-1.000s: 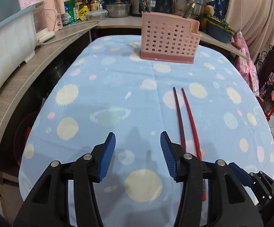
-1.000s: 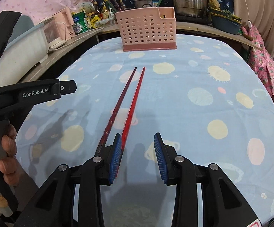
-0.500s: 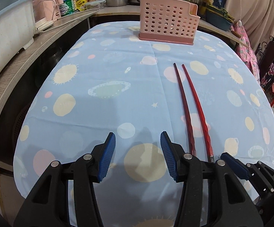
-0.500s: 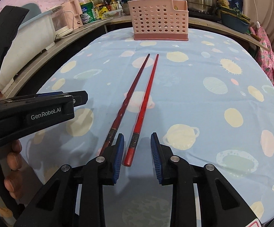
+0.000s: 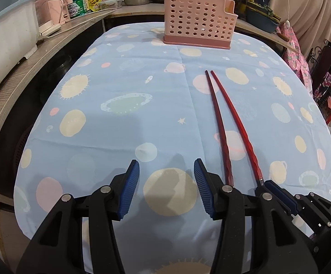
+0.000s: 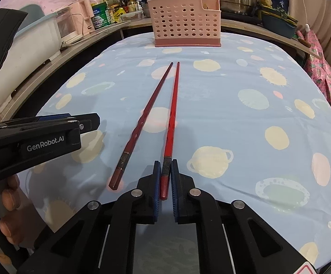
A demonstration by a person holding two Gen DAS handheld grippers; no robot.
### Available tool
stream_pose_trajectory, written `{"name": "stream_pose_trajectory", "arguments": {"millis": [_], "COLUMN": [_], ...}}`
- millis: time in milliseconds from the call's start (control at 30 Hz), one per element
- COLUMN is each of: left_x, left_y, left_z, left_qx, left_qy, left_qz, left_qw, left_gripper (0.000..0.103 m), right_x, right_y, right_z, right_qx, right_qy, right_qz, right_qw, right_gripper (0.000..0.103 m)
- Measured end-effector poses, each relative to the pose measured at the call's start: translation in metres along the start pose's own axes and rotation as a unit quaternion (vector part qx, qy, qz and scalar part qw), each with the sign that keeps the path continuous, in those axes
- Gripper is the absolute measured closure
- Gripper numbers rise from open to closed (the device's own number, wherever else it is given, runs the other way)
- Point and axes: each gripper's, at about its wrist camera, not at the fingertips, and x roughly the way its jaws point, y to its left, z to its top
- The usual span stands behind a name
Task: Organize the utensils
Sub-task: 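Grasp a red chopstick with the right tool while the left tool grasps the dark-red one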
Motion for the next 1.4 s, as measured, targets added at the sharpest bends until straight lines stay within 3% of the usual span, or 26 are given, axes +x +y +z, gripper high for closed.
{"name": "stream_pose_trajectory", "arguments": {"millis": [267, 533, 1167, 1300, 1400], "left_x": [0.001, 0.000, 0.008, 0.008, 0.007], "left_y": [-0.006, -0.019, -0.034, -0.034, -0.032], "left_z": [-0.004, -0.011, -0.022, -0.023, -0.023], "left_qx": [0.004, 0.015, 0.034, 0.035, 0.033], "left_qy": [0.008, 0.019, 0.038, 0.037, 0.035], "left_qz": [-0.008, -0.025, -0.039, -0.036, -0.035], "left_qw": [0.9999, 0.9994, 0.9979, 0.9981, 0.9983], "left_gripper": [0.049, 0.037, 0.038, 0.040, 0.048], "right_x": [-0.005, -0.011, -0.012, -0.012, -0.012], "right_y": [-0.014, -0.030, -0.032, -0.032, -0.032], "right_z": [-0.004, -0.009, -0.010, -0.010, -0.010], "right_qx": [0.020, 0.044, 0.046, 0.046, 0.046], "right_qy": [-0.004, -0.006, -0.006, -0.006, -0.006], "right_qz": [-0.014, -0.024, -0.024, -0.024, -0.025], "right_qw": [1.000, 0.999, 0.999, 0.999, 0.999], "right_gripper": [0.096, 0.096, 0.096, 0.096, 0.096]}}
